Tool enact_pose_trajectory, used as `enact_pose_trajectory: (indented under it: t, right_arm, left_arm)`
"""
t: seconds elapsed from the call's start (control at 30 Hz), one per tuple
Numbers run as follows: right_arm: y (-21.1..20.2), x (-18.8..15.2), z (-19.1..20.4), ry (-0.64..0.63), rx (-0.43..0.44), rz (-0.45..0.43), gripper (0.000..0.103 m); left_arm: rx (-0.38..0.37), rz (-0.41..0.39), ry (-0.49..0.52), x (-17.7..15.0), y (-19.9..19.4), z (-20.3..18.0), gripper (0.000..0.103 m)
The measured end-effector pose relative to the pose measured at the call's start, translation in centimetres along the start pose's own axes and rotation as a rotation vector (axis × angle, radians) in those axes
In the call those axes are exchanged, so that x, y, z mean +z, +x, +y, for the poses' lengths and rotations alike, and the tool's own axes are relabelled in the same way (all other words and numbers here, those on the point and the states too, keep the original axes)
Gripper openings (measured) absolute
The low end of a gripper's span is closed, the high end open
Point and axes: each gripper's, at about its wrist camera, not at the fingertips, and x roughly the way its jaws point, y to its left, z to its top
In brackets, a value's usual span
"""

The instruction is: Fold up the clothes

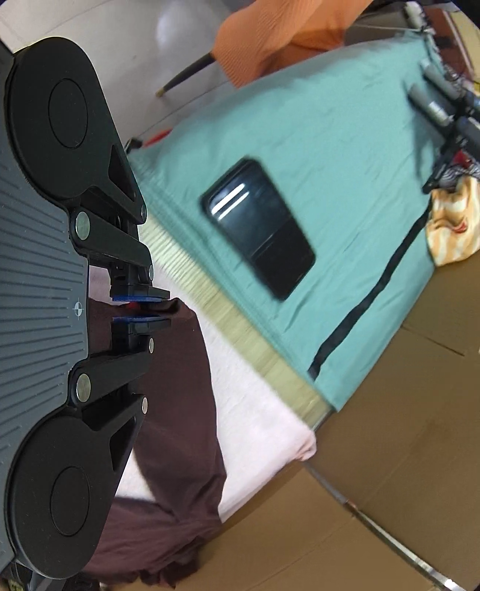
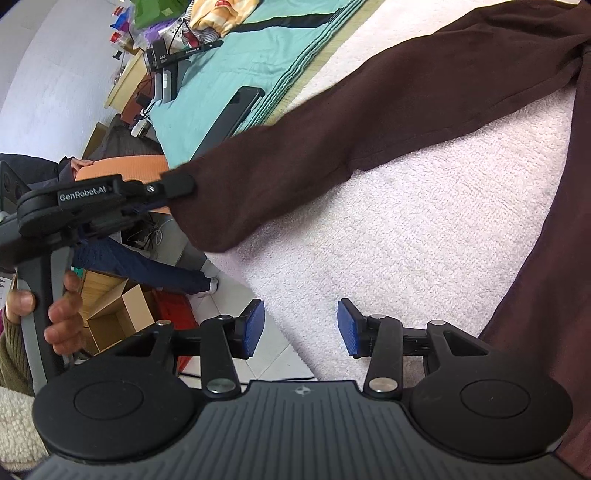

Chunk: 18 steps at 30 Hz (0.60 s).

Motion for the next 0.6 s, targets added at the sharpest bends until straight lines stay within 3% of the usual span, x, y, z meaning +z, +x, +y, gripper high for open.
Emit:
enact_pose_trajectory:
  t: [0.17,0.2,0.23,0.33,0.4,0.5,0.6]
  right_arm:
    - [0.0,0.2,0.0,0.0,0.005,0.0,0.051]
    - [0.0,0.3,0.0,-0.003,0.003,-0.001,0.052]
    - [-0.2,0.4,0.0,-0.006,-0.002,-0.005,0.054]
    - [-1.2,0.8,-0.2,-0.011,-0.024,-0.035,0.056]
    - [-2.4,1.4,-0.7,0.003,-0.04,-0.086,0.057]
    - [-4.3,2.6,-1.8,0.026,-0.085,-0.192,0.056]
    - [-5.8,4.4,-3.1,0.057,-0.159,-0.324,0.057]
  left_arm:
    - [0.028,0.054,0.047,0.2,2.1,0.8,0.006]
    - [0.028,0.063,0.063,0.2,2.4,0.7,0.01]
    - [0.029,0.073,0.079,0.1,2.7,0.7,0.028]
    - [0.036,0.079,0.102,0.4,2.8,1.0,0.04]
    - [0.055,0.07,0.109,0.7,2.4,1.5,0.051]
    - [0.08,0.064,0.119,1.6,1.4,2.0,0.053]
    - [0.014,0.047,0.102,2.5,0.1,1.3,0.057]
